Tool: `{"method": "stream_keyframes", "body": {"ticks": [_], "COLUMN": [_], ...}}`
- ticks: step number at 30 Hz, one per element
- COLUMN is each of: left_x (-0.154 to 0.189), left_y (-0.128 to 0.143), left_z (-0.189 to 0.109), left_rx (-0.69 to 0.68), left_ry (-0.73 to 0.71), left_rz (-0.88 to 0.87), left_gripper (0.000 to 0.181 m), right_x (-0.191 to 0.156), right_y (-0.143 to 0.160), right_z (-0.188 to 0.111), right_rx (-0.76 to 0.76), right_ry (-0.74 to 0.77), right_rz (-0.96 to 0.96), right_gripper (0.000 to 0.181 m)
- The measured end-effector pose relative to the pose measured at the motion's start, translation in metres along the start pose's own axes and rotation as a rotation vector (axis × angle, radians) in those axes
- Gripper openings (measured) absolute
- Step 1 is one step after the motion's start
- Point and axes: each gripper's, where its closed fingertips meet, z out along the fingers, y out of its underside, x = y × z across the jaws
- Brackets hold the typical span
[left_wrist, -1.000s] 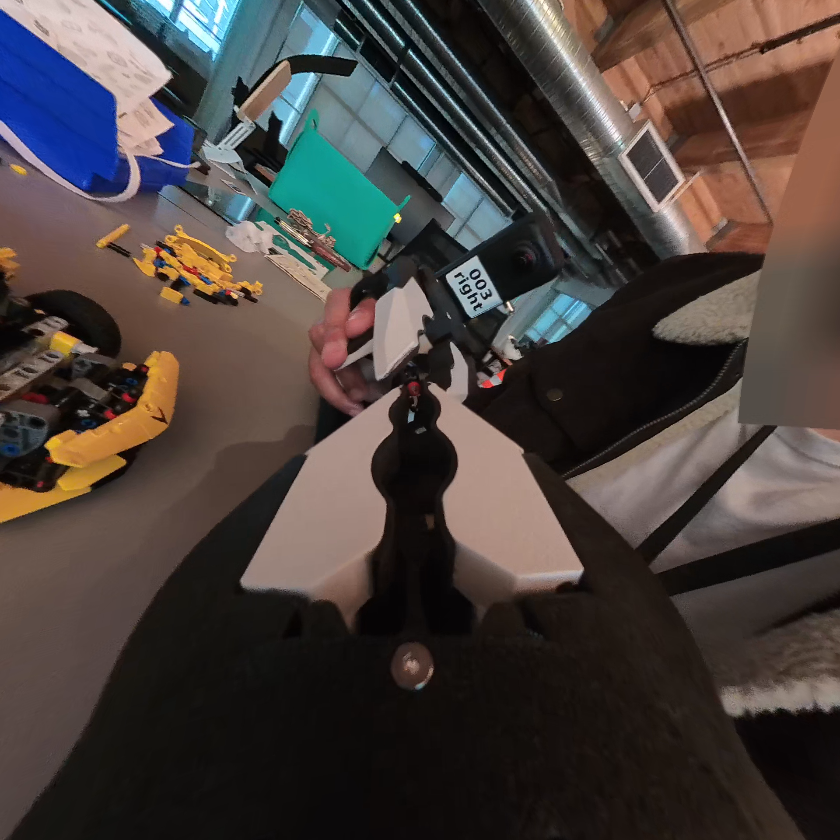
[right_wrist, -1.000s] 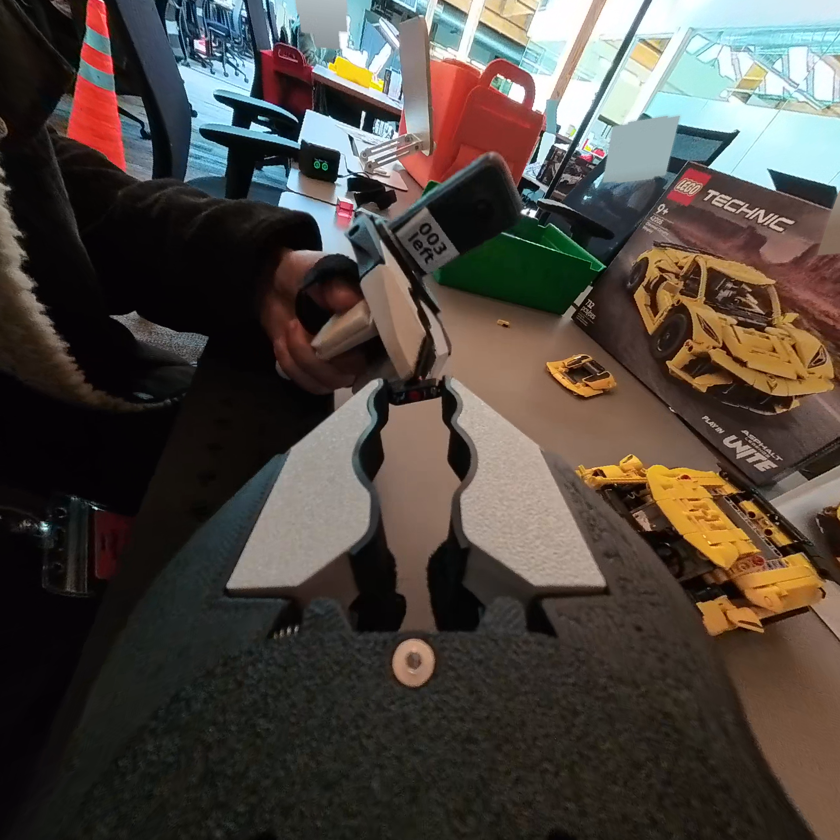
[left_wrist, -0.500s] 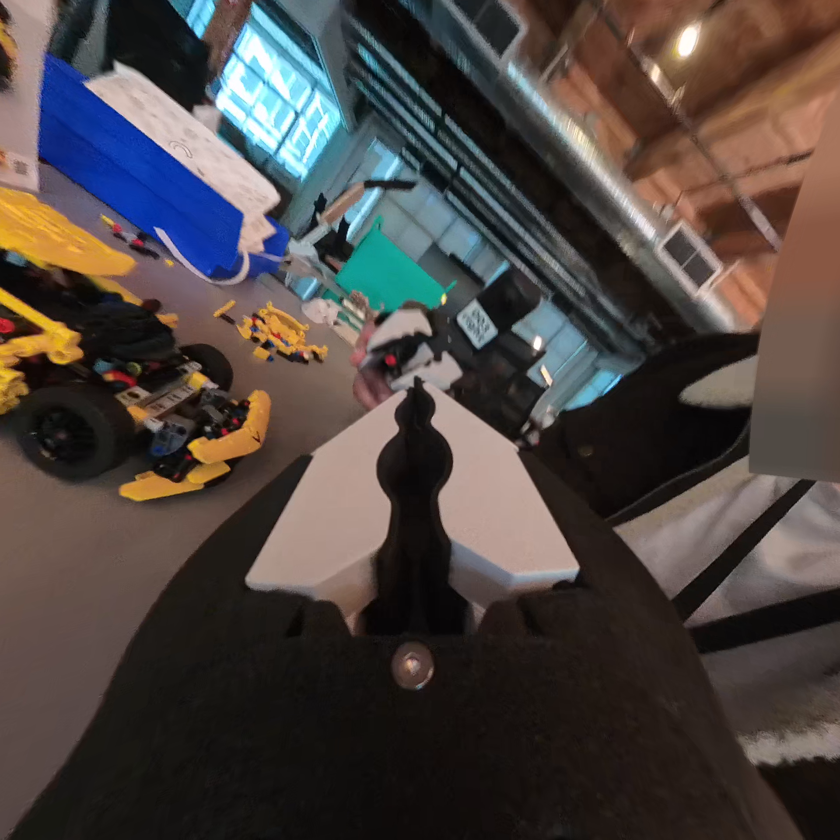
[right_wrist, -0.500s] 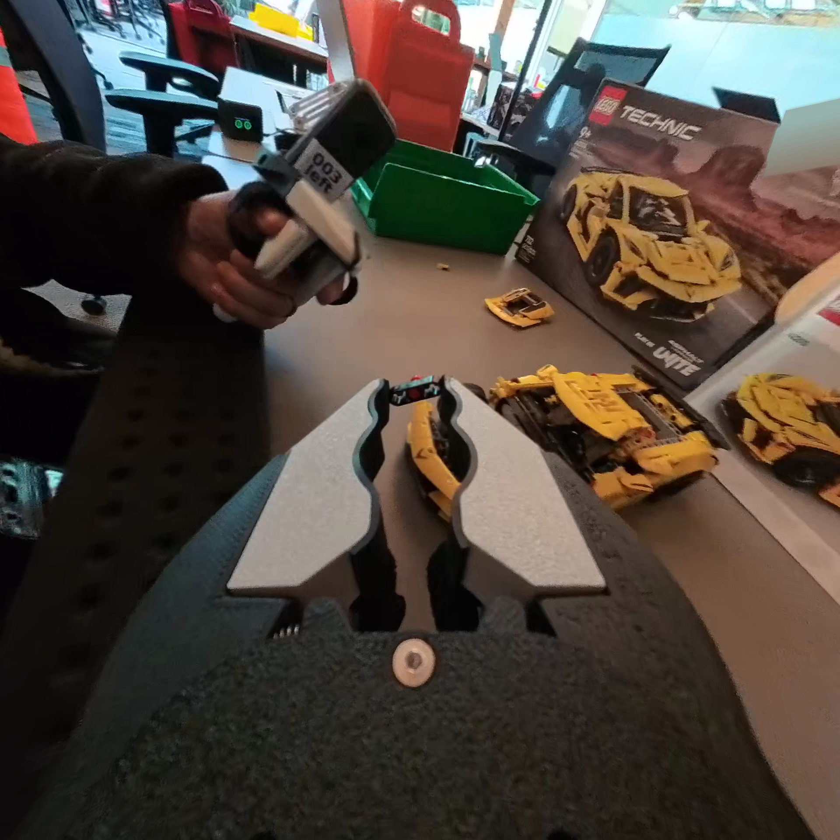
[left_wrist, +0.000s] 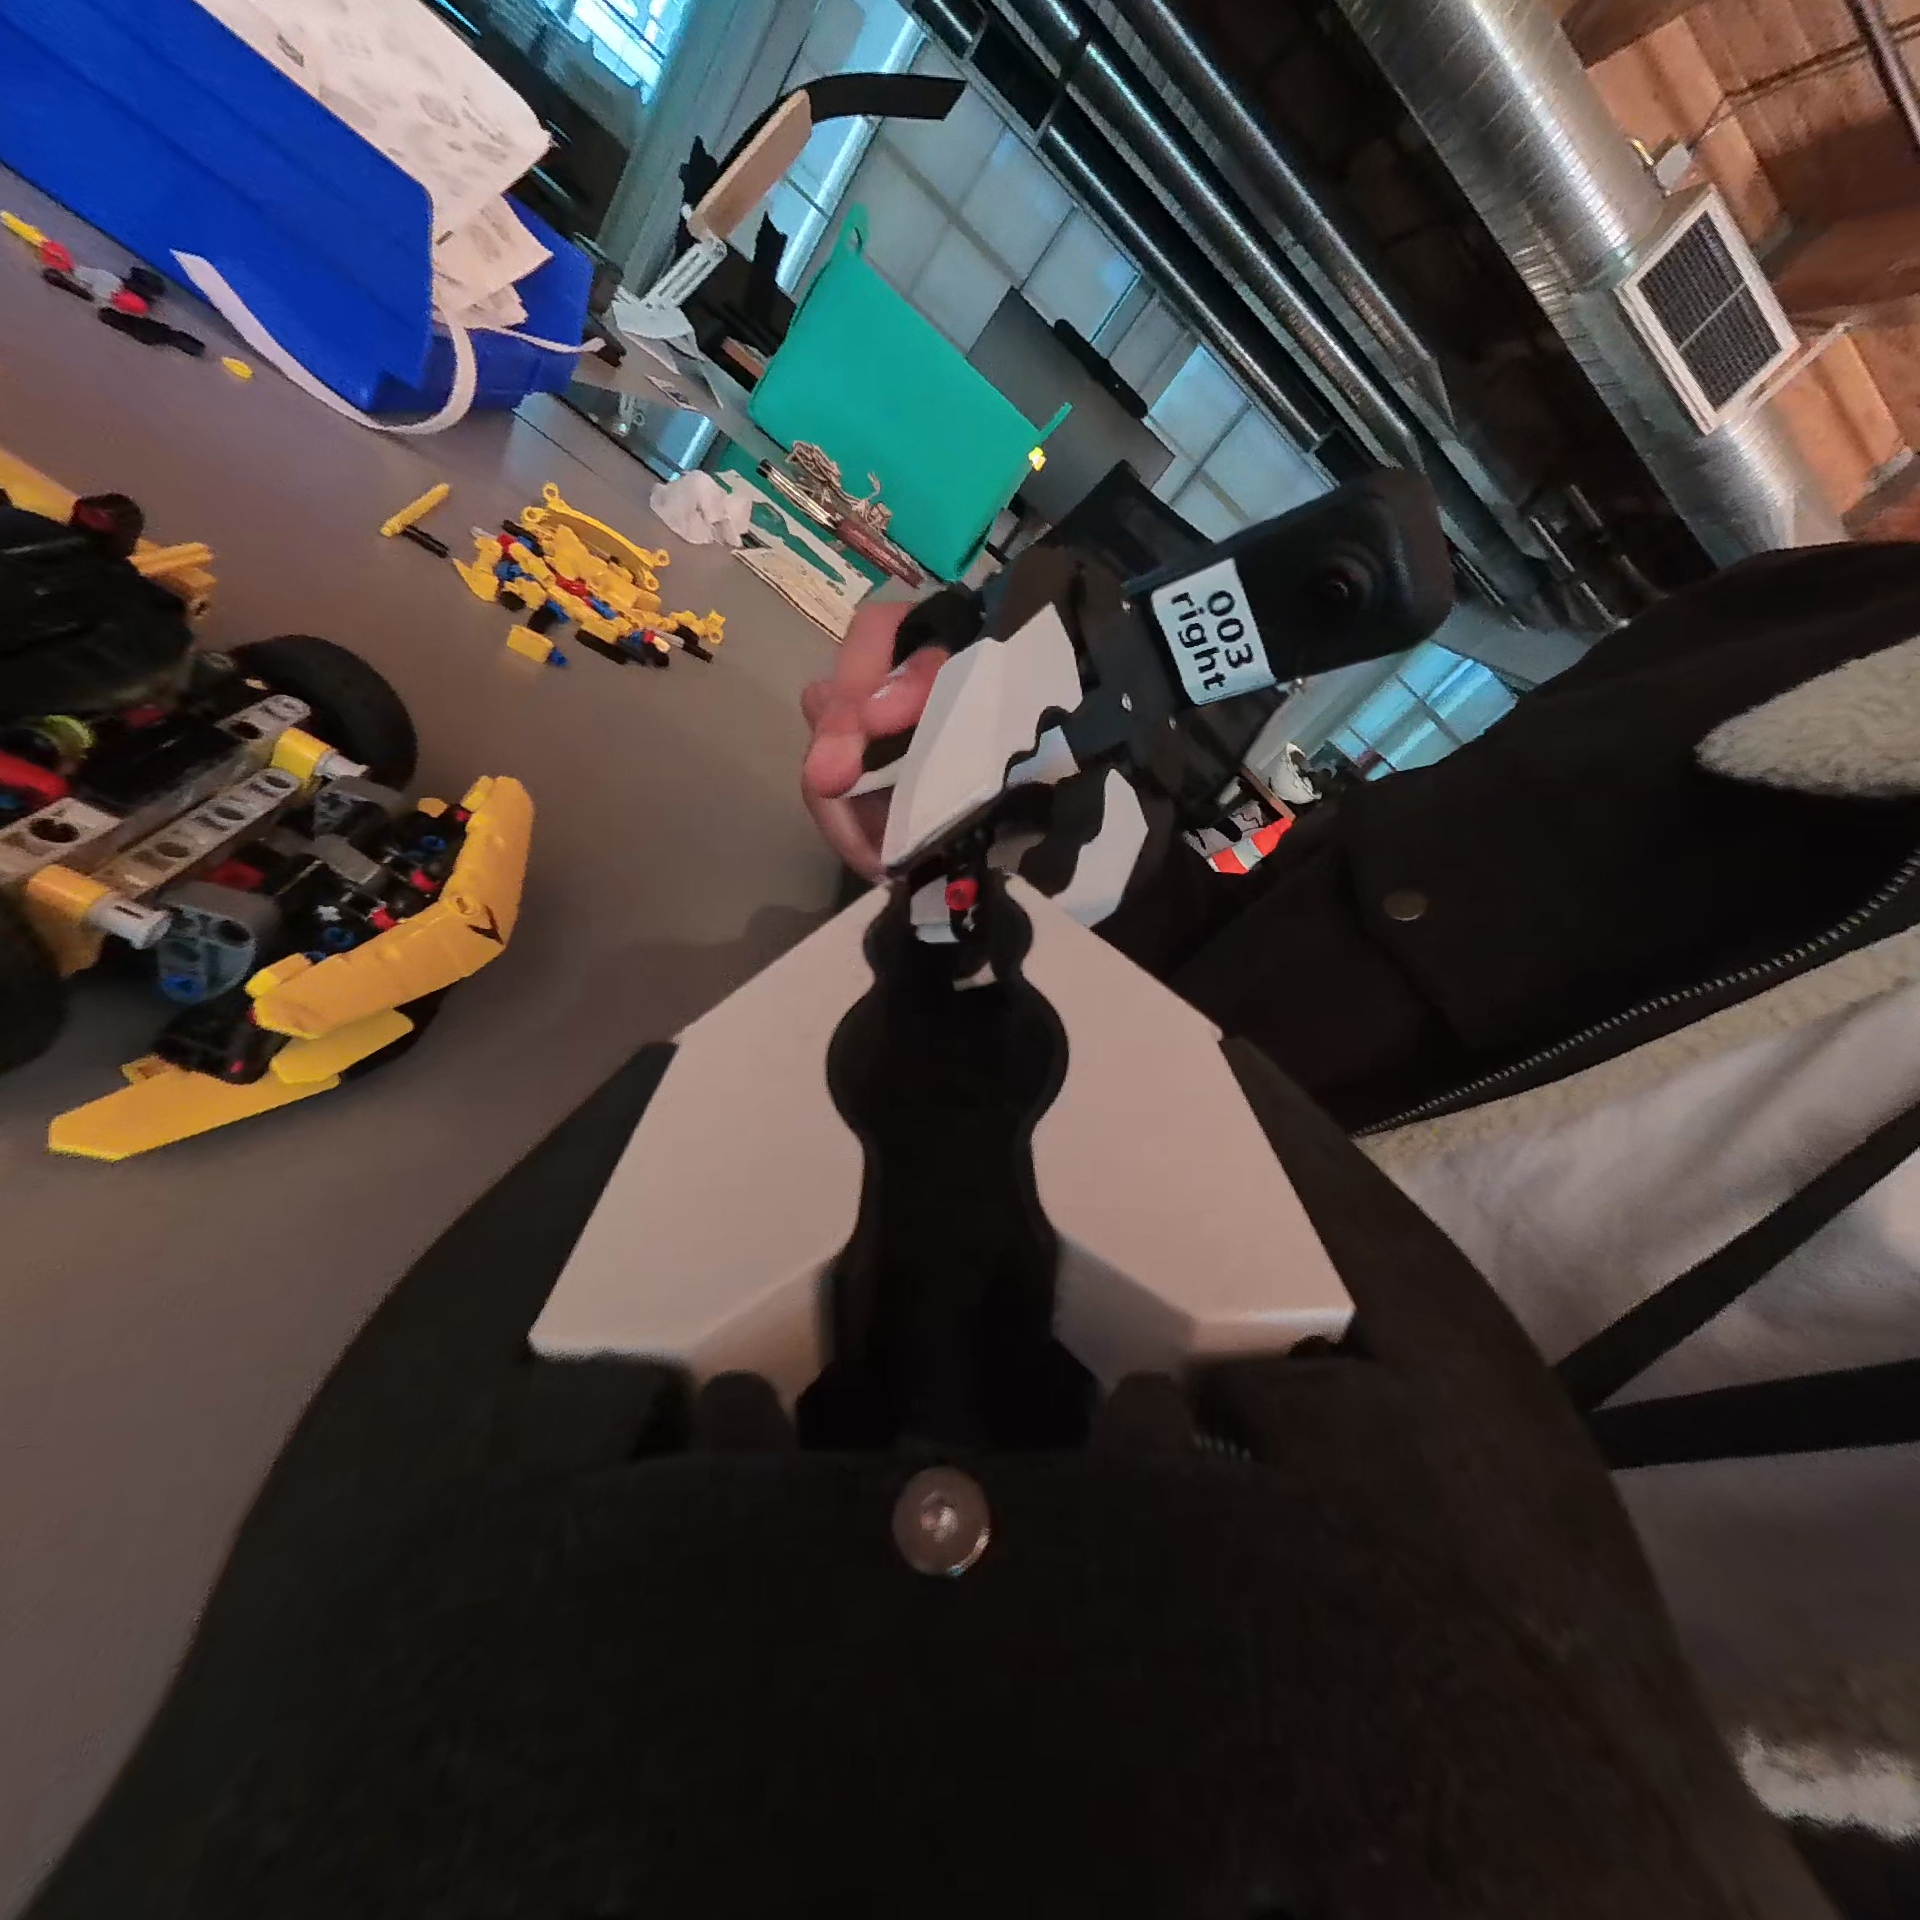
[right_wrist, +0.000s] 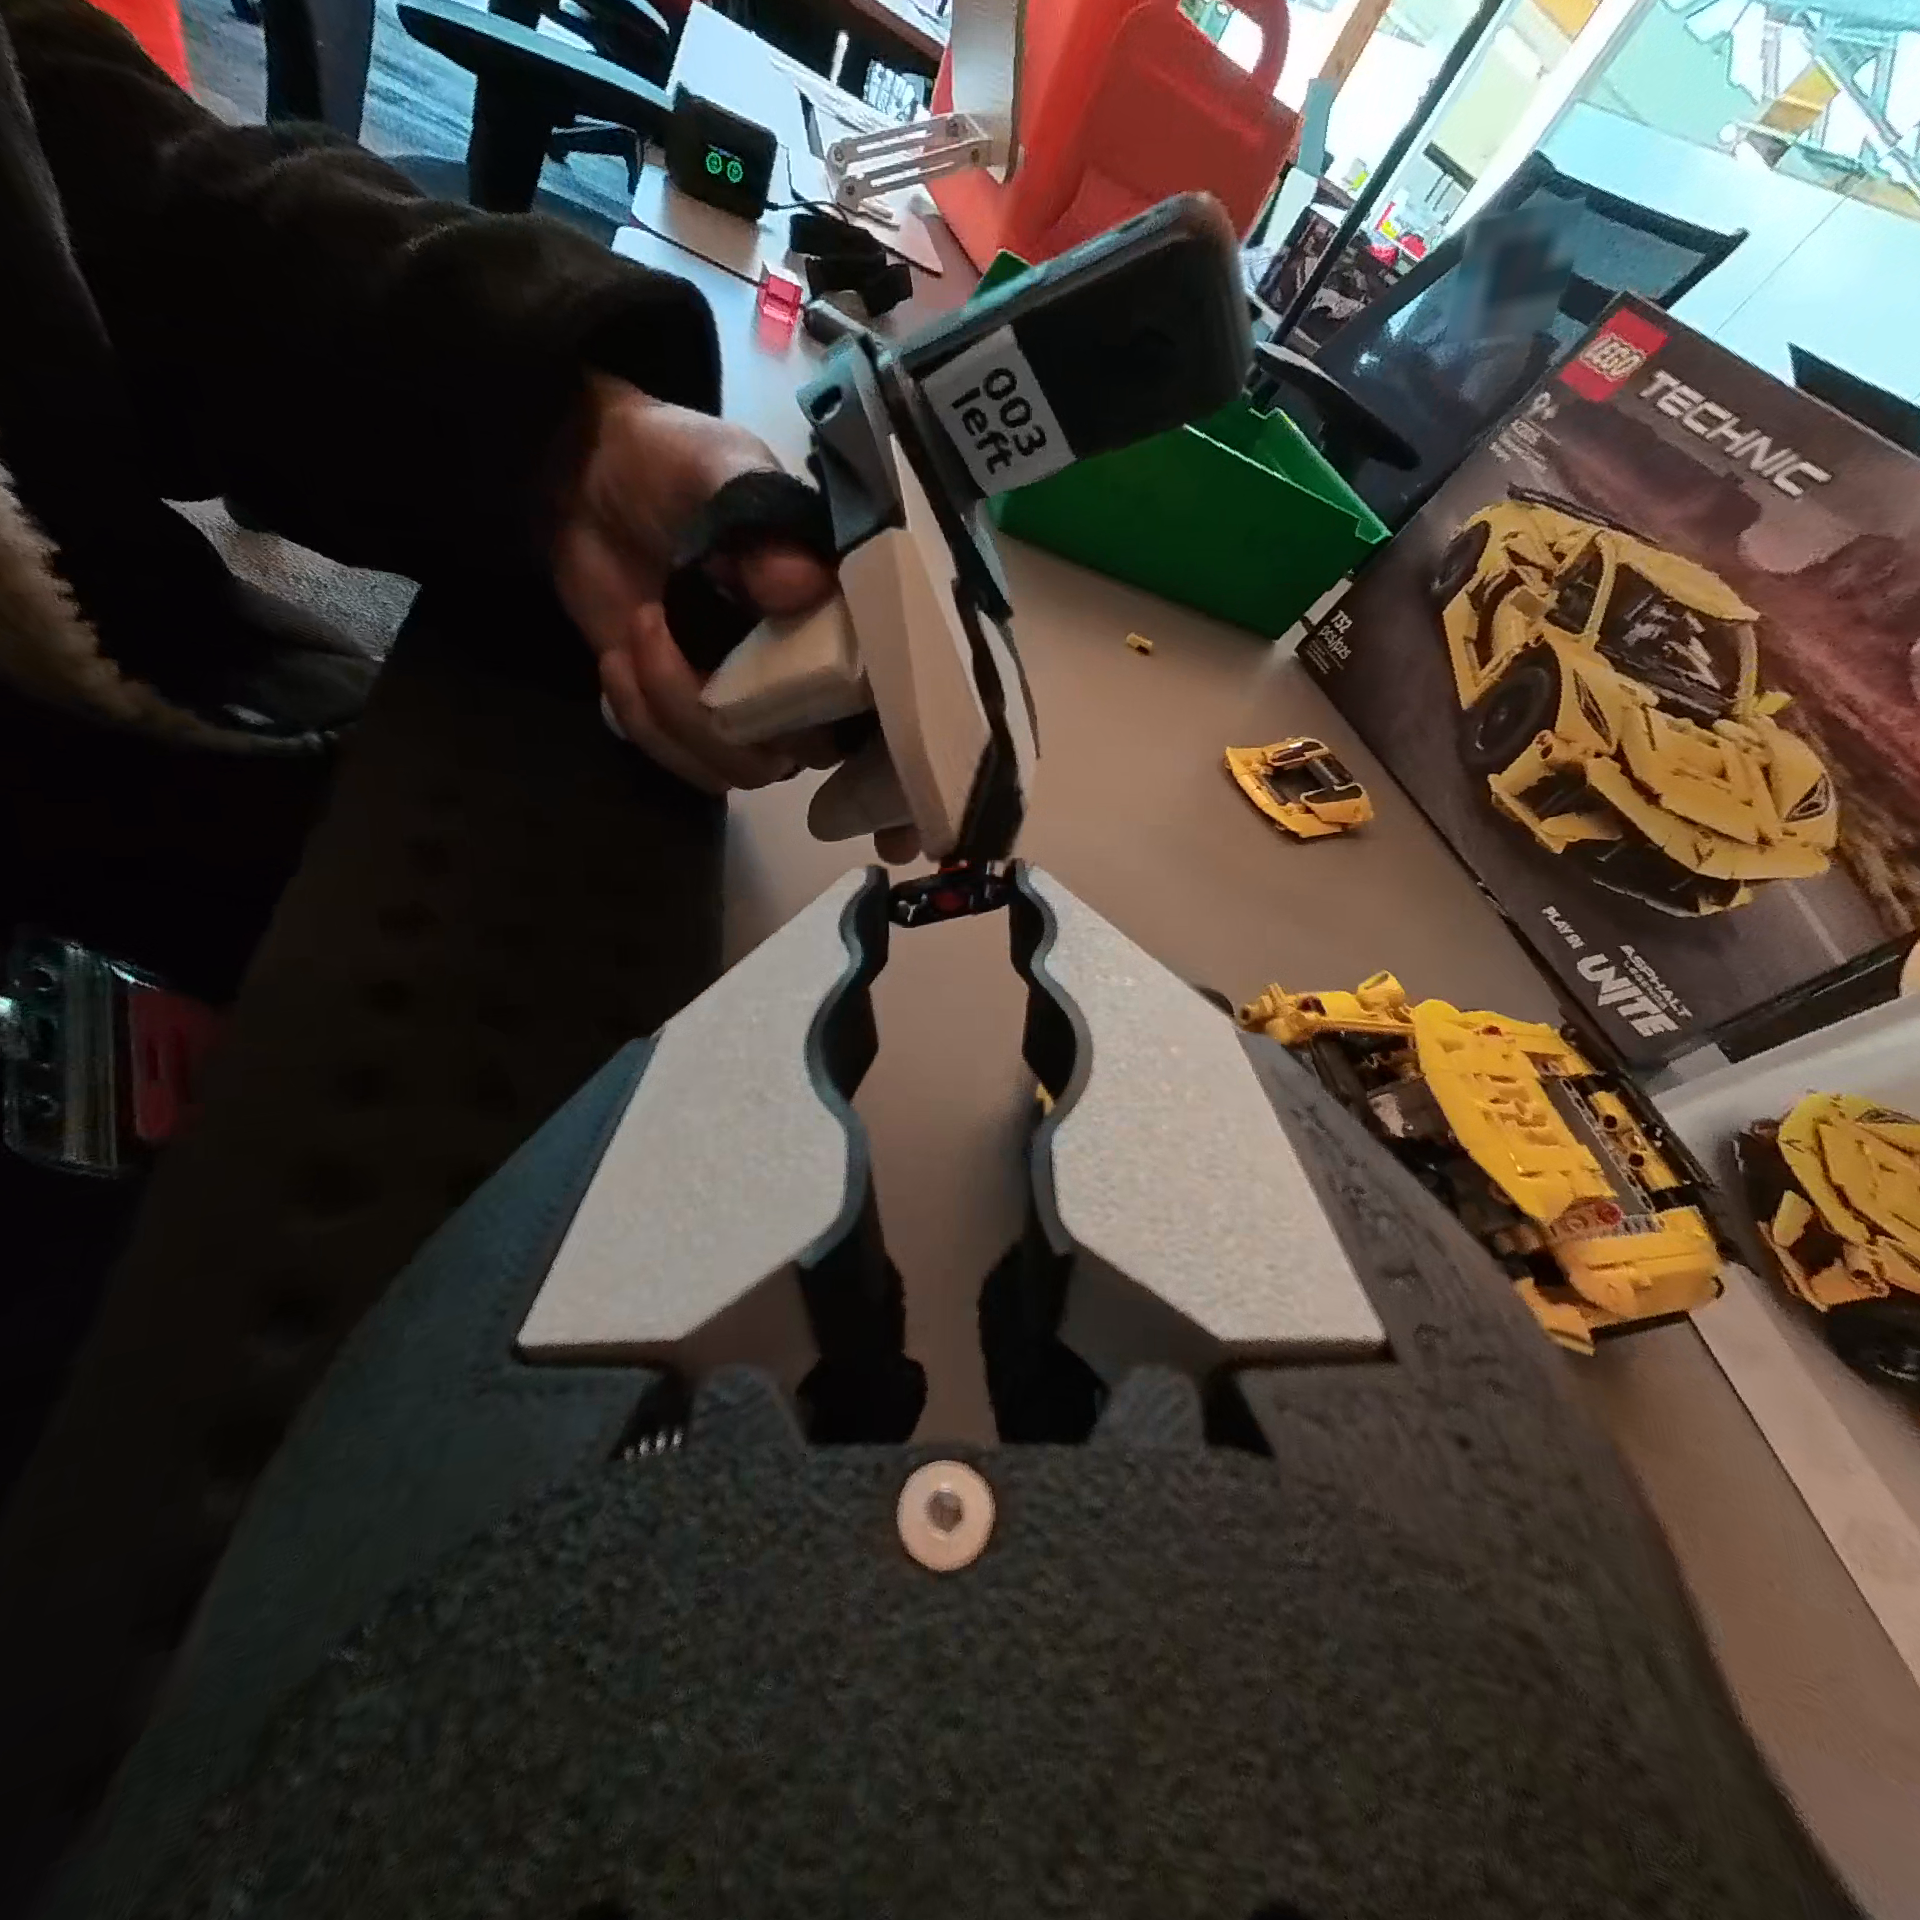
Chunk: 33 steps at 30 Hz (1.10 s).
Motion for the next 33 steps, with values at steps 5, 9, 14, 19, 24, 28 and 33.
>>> {"method": "stream_keyframes", "body": {"ticks": [5, 9, 14, 19, 24, 28, 33], "left_x": [0.011, 0.025, 0.044, 0.045, 0.042, 0.03, 0.008], "left_y": [0.003, 0.001, -0.001, -0.001, -0.001, -0.008, -0.03], "left_z": [0.001, -0.001, -0.004, -0.003, -0.005, -0.01, -0.031], "left_rx": [-0.013, 0.007, 0.028, 0.021, 0.033, 0.077, 0.204], "left_ry": [0.069, 0.148, 0.256, 0.256, 0.189, 0.108, 0.04], "left_rz": [-0.009, -0.019, -0.038, -0.038, 0.085, 0.104, 0.019], "left_gripper": [0.007, 0.006, 0.005, 0.003, 0.002, 0.0, 0.0], "right_x": [-0.004, -0.01, -0.018, -0.018, -0.015, -0.005, 0.014], "right_y": [-0.008, -0.022, -0.04, -0.04, -0.038, -0.027, -0.018], "right_z": [0.001, -0.002, -0.009, -0.01, -0.007, -0.008, -0.025], "right_rx": [0.022, 0.103, 0.239, 0.265, 0.235, 0.171, 0.159], "right_ry": [-0.018, -0.061, -0.192, -0.226, -0.19, -0.112, -0.08], "right_rz": [0.004, 0.043, 0.21, 0.269, 0.243, 0.174, 0.214], "right_gripper": [0.022, 0.022, 0.021, 0.02, 0.019, 0.02, 0.021]}}
